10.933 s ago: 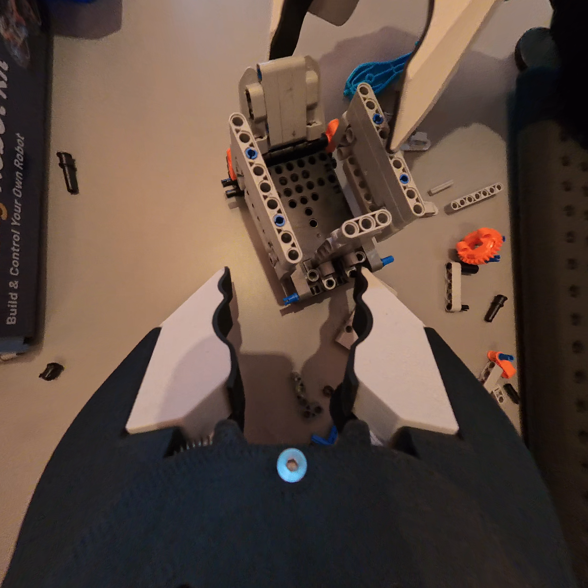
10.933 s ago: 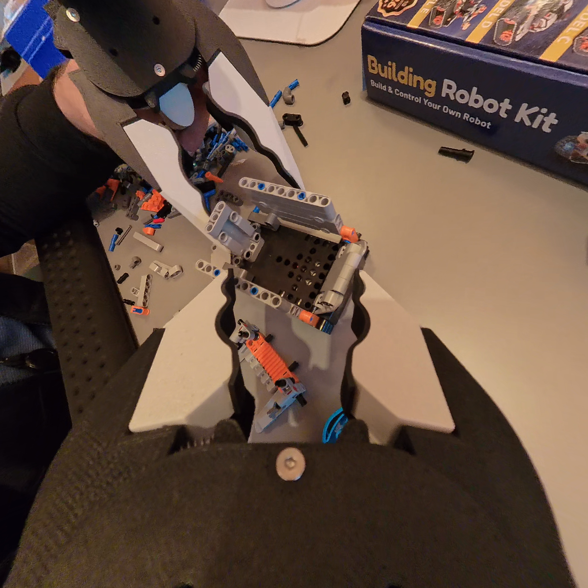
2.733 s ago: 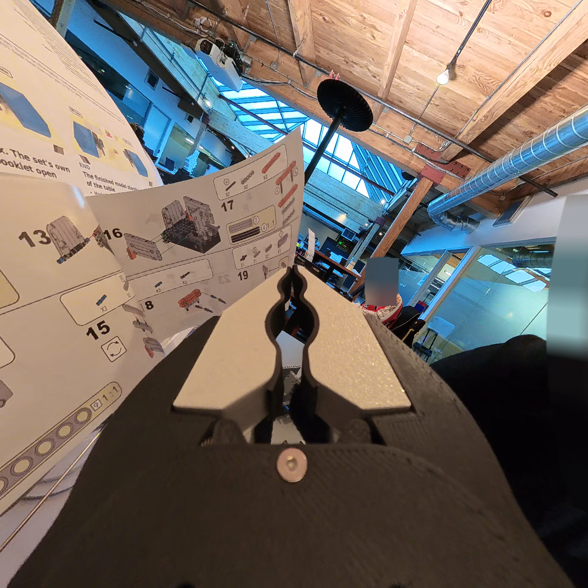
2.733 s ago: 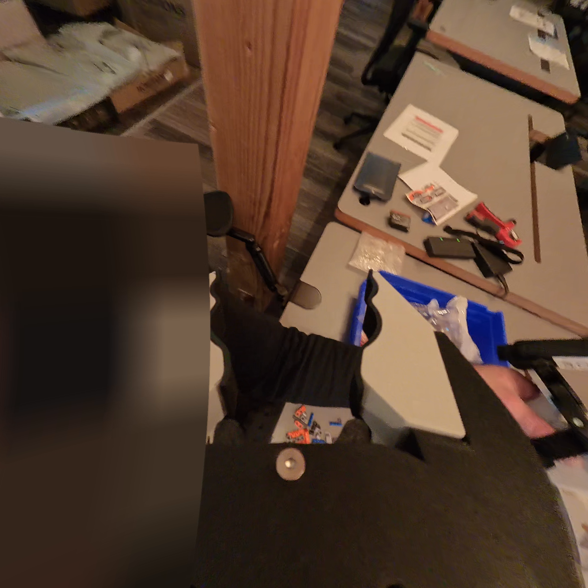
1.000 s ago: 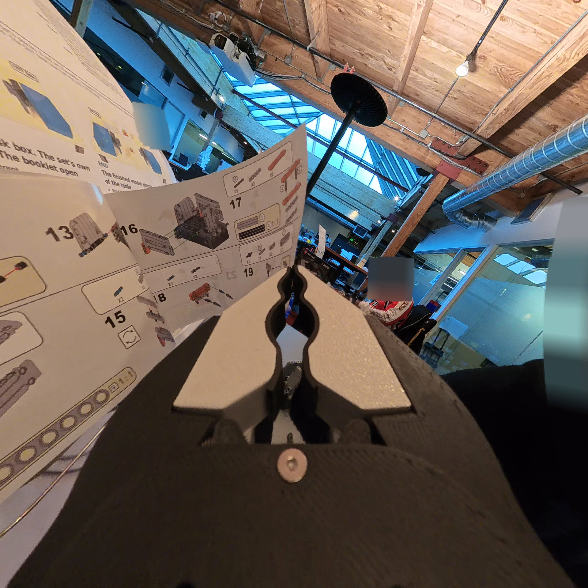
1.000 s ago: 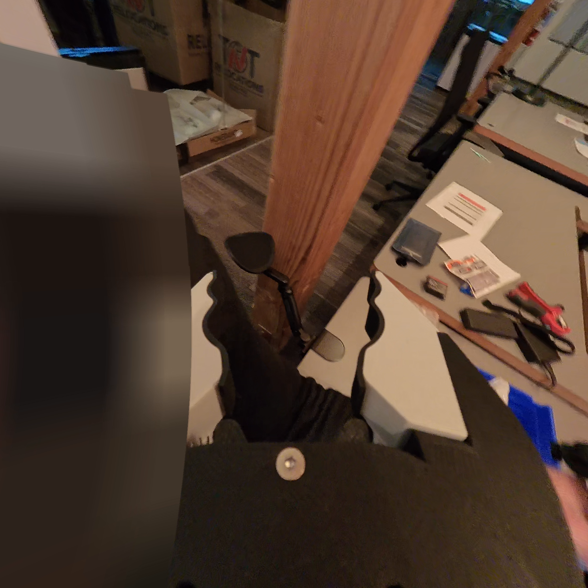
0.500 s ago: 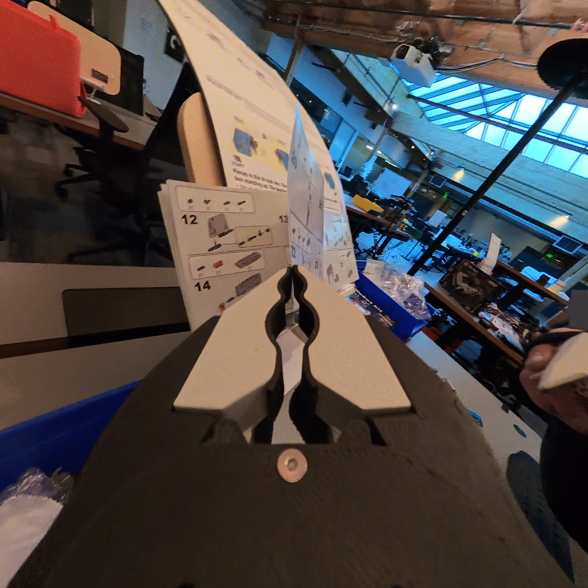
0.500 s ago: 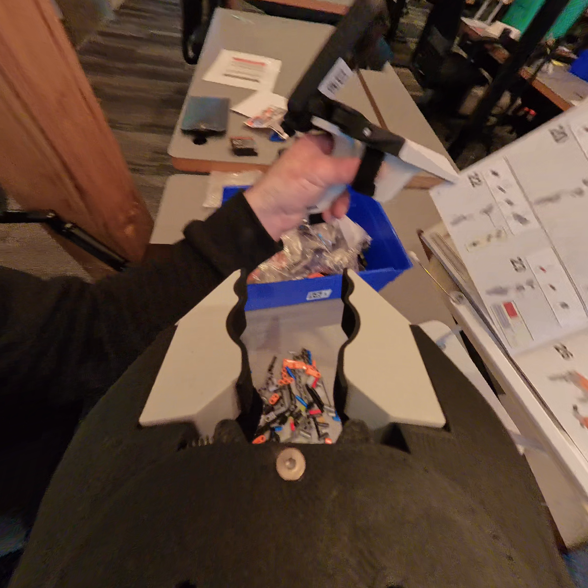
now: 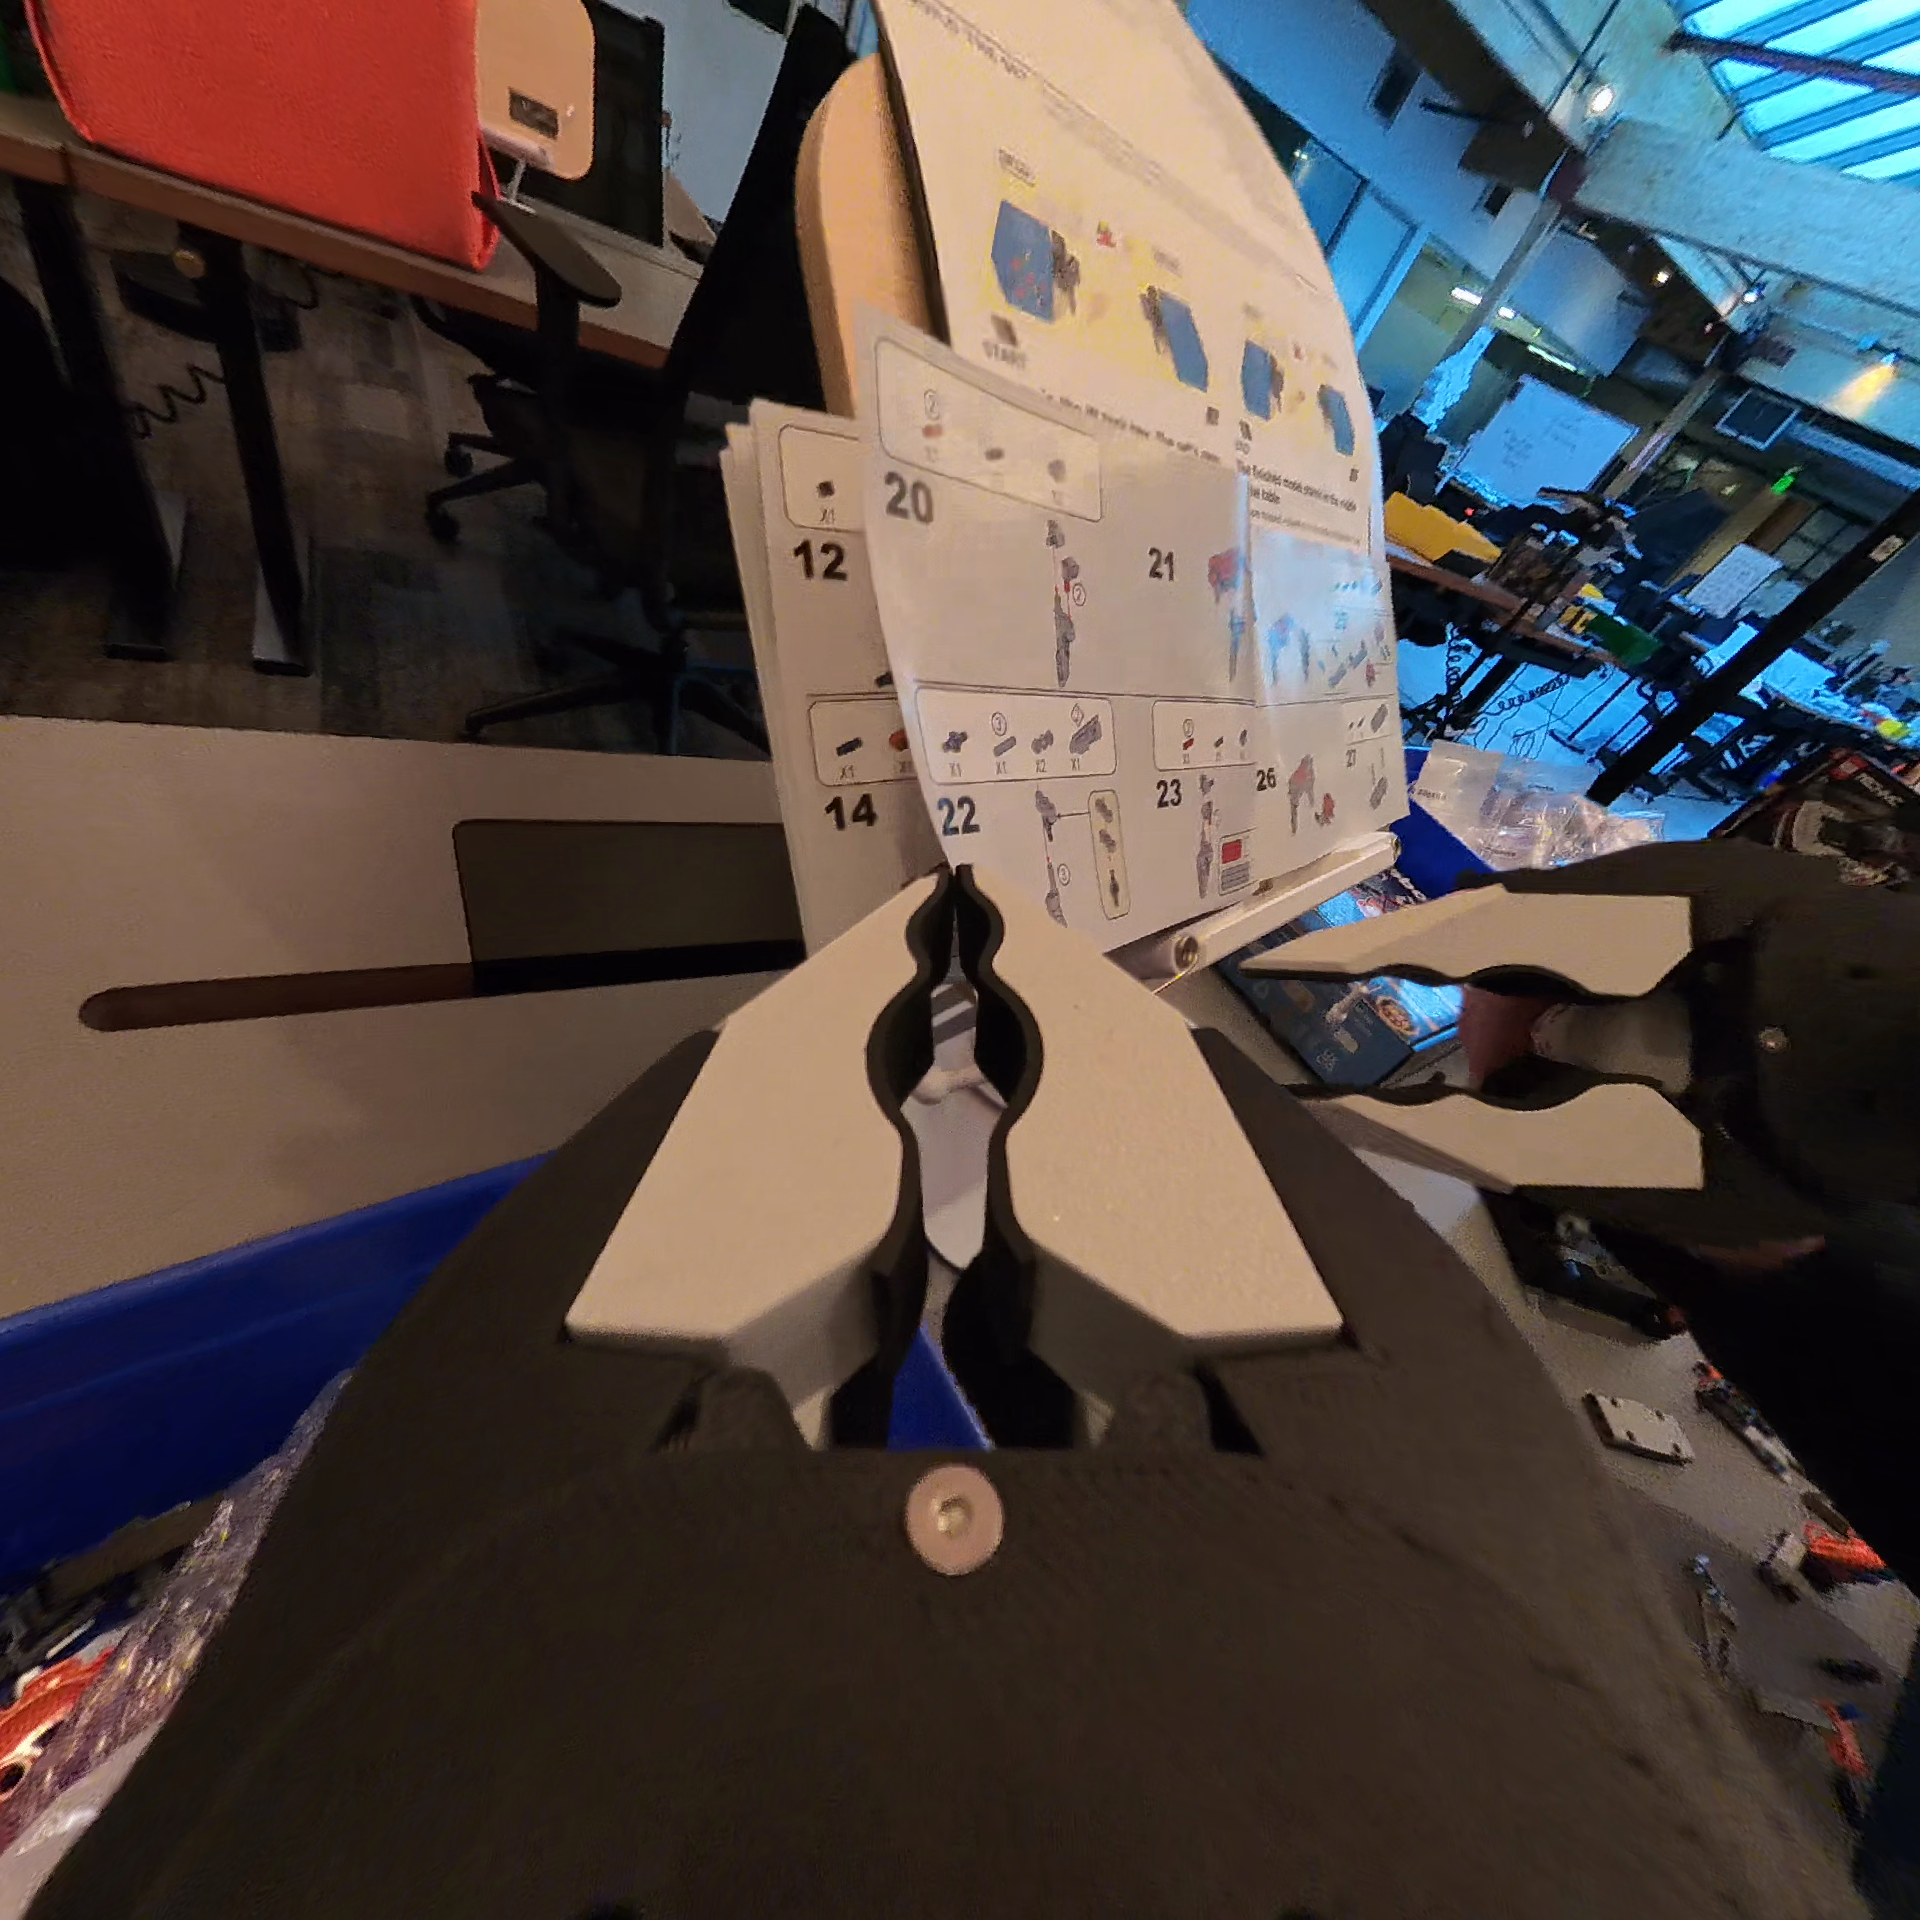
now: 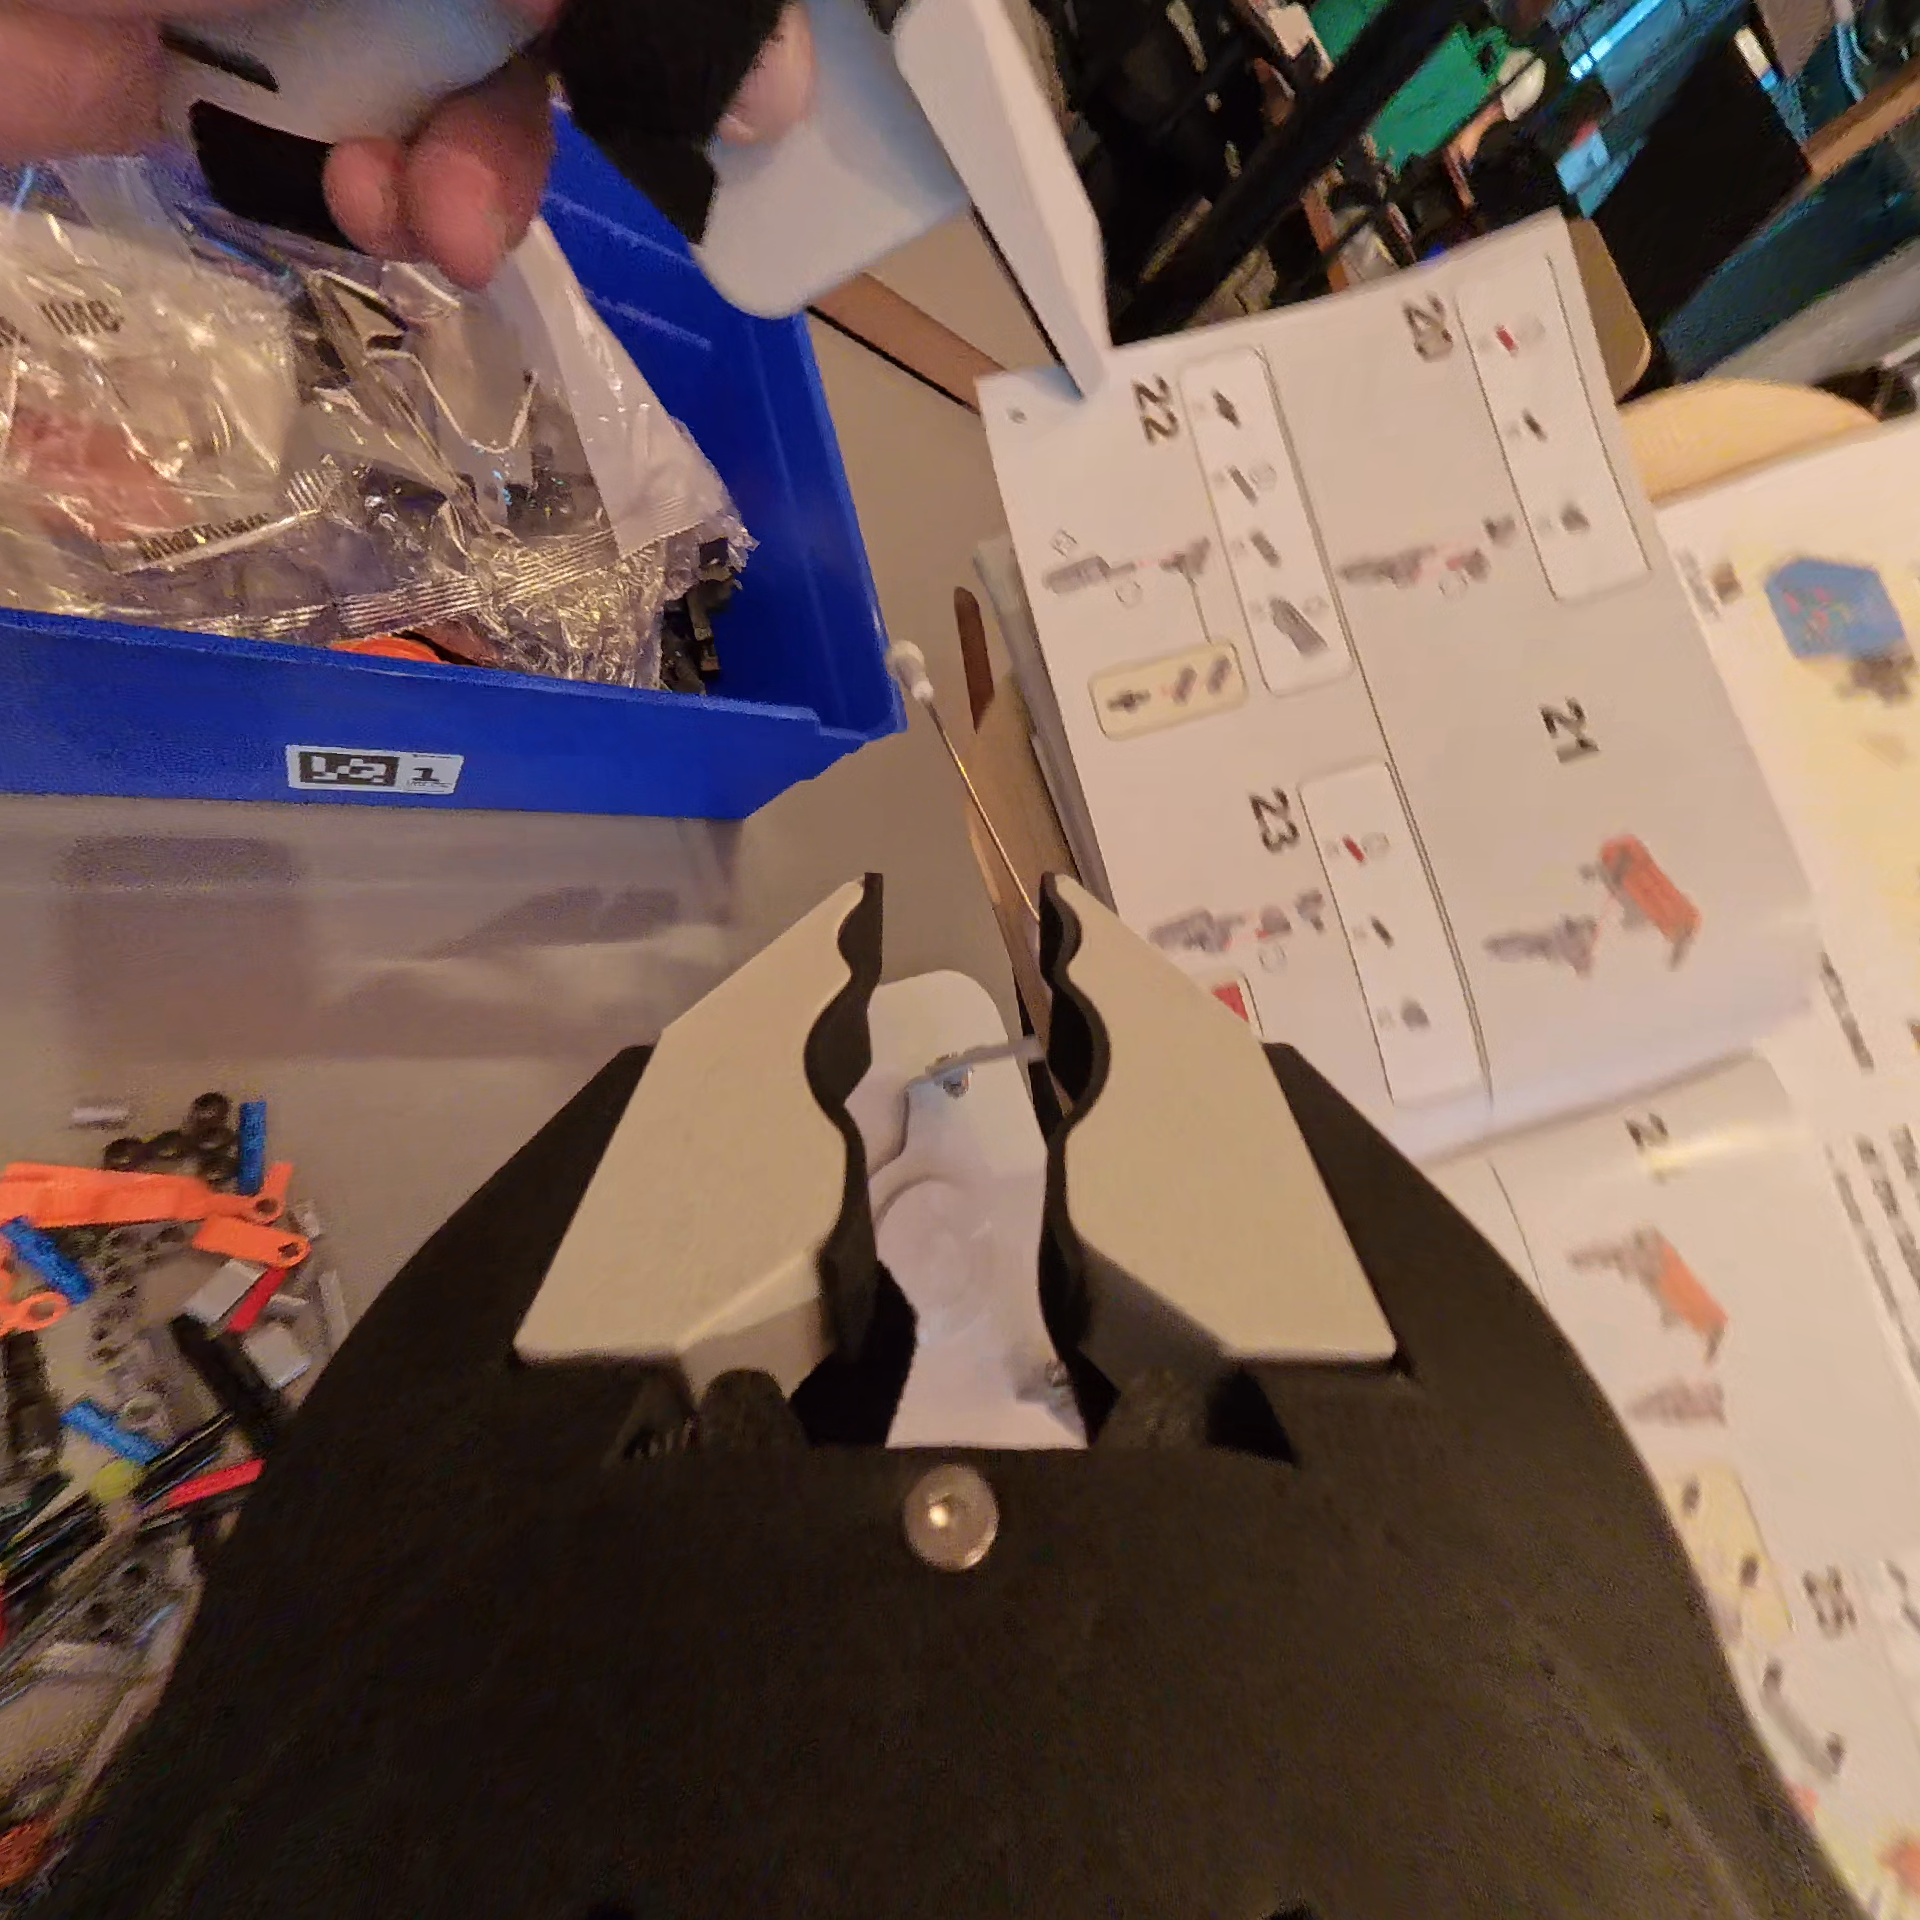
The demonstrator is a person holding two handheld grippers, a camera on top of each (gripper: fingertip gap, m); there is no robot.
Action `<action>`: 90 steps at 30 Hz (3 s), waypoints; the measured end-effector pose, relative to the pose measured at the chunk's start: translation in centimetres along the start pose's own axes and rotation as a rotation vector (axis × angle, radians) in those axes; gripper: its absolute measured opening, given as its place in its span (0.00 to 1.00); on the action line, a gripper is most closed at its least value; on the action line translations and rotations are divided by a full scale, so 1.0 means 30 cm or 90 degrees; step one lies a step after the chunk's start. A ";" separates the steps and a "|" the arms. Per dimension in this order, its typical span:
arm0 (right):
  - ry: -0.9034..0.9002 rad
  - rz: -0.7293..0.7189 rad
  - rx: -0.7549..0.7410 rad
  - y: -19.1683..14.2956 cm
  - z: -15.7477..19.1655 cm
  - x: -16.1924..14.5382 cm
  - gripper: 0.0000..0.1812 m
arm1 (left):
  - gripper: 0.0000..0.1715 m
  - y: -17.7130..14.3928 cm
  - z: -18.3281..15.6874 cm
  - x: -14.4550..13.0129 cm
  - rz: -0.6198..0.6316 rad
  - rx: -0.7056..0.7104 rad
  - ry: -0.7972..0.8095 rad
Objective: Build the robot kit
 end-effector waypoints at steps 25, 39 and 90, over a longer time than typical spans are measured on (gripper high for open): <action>0.356 -0.097 -0.026 0.043 -0.161 0.062 0.21 | 0.02 0.059 0.095 -0.079 0.018 0.005 -0.064; 0.222 -0.089 -0.115 -0.879 -0.158 -0.002 0.22 | 0.34 -0.190 -0.361 0.289 -0.204 -0.128 0.146; 0.407 0.305 0.163 -0.879 0.694 -0.896 0.13 | 0.20 0.137 -1.054 -1.006 0.485 -0.476 0.486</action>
Point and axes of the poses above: each gripper's, where its closed fingertips meet, y out along the fingers, x out of its top, z = x × y across the jaws, the point moved 1 cm from there along -y, back along the fingers, and after that the axes turned 2 degrees about y, right-handed, at the moved point
